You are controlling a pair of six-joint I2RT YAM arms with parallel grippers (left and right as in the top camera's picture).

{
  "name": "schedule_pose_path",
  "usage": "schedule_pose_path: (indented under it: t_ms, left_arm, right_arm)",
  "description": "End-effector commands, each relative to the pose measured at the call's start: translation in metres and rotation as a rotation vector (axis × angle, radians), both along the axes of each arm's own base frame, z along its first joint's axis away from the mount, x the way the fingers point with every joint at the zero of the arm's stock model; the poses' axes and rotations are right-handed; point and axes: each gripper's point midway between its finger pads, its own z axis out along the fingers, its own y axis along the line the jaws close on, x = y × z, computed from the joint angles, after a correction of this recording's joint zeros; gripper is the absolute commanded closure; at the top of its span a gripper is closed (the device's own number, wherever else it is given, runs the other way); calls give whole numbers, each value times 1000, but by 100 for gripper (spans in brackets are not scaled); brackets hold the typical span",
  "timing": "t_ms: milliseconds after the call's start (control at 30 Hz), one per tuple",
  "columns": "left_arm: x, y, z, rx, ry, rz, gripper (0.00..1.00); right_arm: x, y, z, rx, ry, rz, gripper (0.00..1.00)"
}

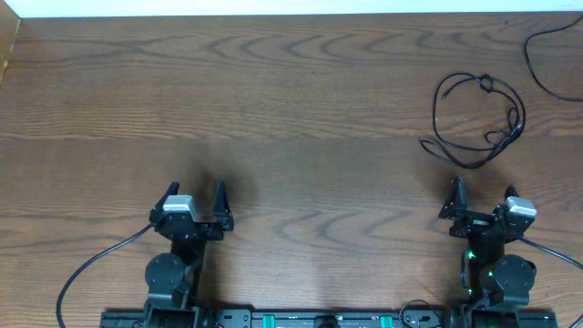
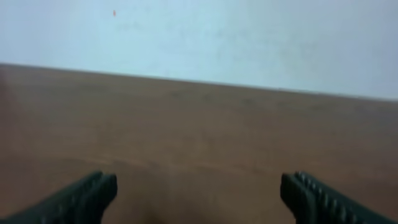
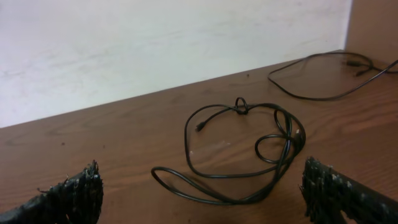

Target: Untangle cables

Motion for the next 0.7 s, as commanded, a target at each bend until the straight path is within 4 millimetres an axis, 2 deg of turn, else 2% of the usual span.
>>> schedule_pose_path:
  t_ms: [0,267,667]
  left_arm:
    - [-2,3,-17,75,59,6,8]
    - [-2,3,-17,192,52,-11,8]
    - [-2,2,-17,228,51,-16,8]
  right_arm:
    - [0,2,0,-15,1,10,1]
    - [0,2,0,-15,1,10,1]
    - [0,2,0,-15,1,10,1]
